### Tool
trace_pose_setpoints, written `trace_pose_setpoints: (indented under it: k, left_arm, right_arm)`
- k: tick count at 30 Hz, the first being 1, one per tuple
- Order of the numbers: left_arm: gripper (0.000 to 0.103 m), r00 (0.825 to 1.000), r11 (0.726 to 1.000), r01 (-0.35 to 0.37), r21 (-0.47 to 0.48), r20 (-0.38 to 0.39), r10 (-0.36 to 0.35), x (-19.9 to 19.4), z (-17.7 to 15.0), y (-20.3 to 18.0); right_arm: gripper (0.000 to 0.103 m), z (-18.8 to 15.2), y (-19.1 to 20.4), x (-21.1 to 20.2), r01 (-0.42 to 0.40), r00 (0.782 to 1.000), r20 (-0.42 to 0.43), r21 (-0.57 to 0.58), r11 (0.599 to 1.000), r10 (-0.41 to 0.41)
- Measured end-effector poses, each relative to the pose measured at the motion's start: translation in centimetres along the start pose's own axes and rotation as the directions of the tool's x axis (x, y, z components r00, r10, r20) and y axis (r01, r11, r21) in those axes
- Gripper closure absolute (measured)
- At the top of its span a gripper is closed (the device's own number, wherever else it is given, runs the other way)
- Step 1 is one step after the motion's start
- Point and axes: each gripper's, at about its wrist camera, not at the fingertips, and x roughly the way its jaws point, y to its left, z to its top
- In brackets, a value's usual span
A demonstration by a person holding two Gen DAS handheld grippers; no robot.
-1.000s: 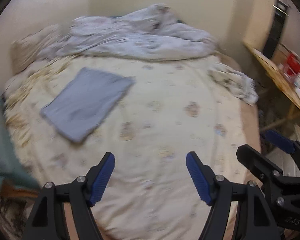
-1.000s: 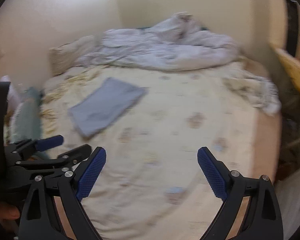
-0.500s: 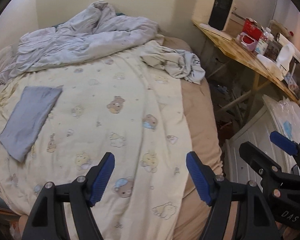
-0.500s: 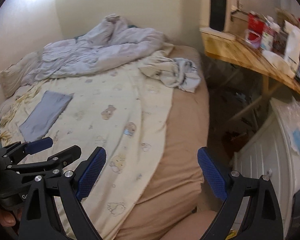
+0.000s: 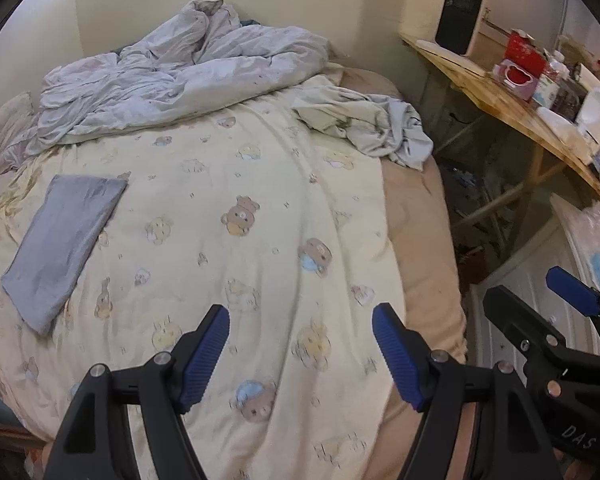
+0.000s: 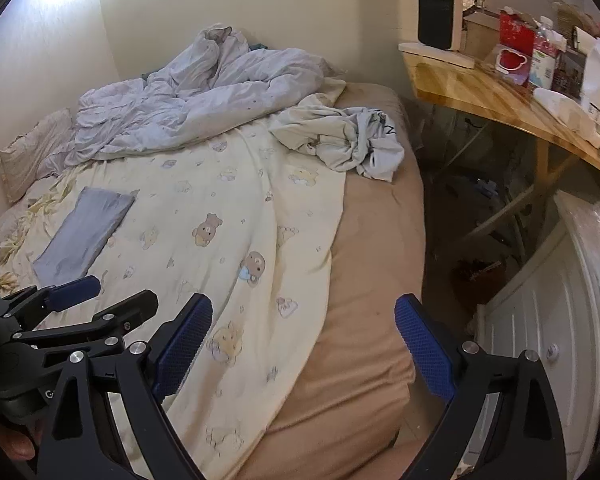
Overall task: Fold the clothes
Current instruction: 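Turn both open grippers toward the pile of white clothes, then grasp a white garment from the pile with the right gripper and lift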
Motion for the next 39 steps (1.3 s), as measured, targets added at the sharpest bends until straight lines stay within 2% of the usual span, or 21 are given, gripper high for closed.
trace_pose_setpoints:
  k: [6, 10, 15, 17, 21, 25, 28, 29, 32, 34, 36, 38, 39]
  left_arm:
    - [0.028, 1.000, 0.999, 0.002, 0.039, 0.026, -0.003, 4.0, 3.6, 0.5]
    - [0.028, 0.999, 0.999, 0.026, 0.027, 0.024, -0.026, 7.1, 6.4, 1.2]
    - [0.028, 0.998, 0.999, 0.043, 0.020, 0.042, -0.043, 9.7, 8.7, 2.1]
    - [0.028, 0.998, 0.999, 0.051, -0.004, 0.041, -0.051, 10.7, 9.2, 2.9]
    - [0.028, 0.991, 0.988, 0.128, -0.088, -0.018, -0.130, 12.9, 8.9, 5.1]
    - [0.028, 0.989, 0.984, 0.127, -0.121, -0.055, -0.135, 13.6, 6.9, 7.2]
    - [0.028, 0.986, 0.981, 0.117, -0.156, -0.098, -0.133, 14.2, 5.1, 8.5]
    - [0.028, 0.984, 0.979, 0.112, -0.170, -0.115, -0.133, 14.4, 4.5, 8.9]
    - [0.028, 0.980, 0.977, 0.106, -0.187, -0.149, -0.135, 14.7, 3.0, 9.9]
    - [0.028, 0.977, 0.975, 0.104, -0.197, -0.161, -0.137, 14.8, 2.6, 10.6]
    - [0.028, 0.982, 0.973, 0.081, -0.216, -0.150, -0.115, 14.4, 2.3, 11.5]
    - [0.028, 0.983, 0.969, 0.077, -0.236, -0.145, -0.114, 13.7, 1.9, 12.2]
    - [0.028, 0.982, 0.966, 0.081, -0.247, -0.144, -0.119, 13.4, 1.6, 12.5]
  right_arm:
    - [0.008, 2.5, -0.2, 4.2, 0.006, 1.000, 0.001, 0.006, 1.000, -0.006]
    - [0.008, 5.0, -0.4, 7.9, 0.013, 1.000, -0.002, -0.009, 1.000, -0.013]
    - [0.008, 8.7, -1.9, 13.7, 0.019, 1.000, 0.011, -0.025, 1.000, -0.019]
    - [0.008, 10.3, -2.8, 16.8, 0.048, 0.999, 0.006, -0.045, 0.998, -0.048]
    - [0.008, 14.2, -3.9, 24.2, 0.118, 0.992, -0.024, -0.133, 0.984, -0.122]
    - [0.008, 17.9, -4.4, 31.5, 0.229, 0.969, -0.029, -0.273, 0.935, -0.245]
    - [0.008, 19.8, -5.4, 36.6, 0.304, 0.941, -0.039, -0.344, 0.888, -0.337]
    - [0.008, 20.4, -6.2, 38.5, 0.308, 0.933, -0.069, -0.351, 0.884, -0.352]
    - [0.009, 20.9, -7.9, 41.2, 0.247, 0.940, -0.151, -0.318, 0.915, -0.306]
    - [0.019, 21.1, -8.5, 41.8, 0.209, 0.949, -0.172, -0.293, 0.933, -0.266]
    - [0.052, 21.1, -7.6, 40.8, 0.216, 0.953, -0.139, -0.318, 0.923, -0.271]
    - [0.069, 21.0, -6.8, 39.1, 0.222, 0.959, -0.097, -0.337, 0.915, -0.268]
    - [0.073, 21.0, -6.5, 38.1, 0.224, 0.962, -0.072, -0.344, 0.912, -0.264]
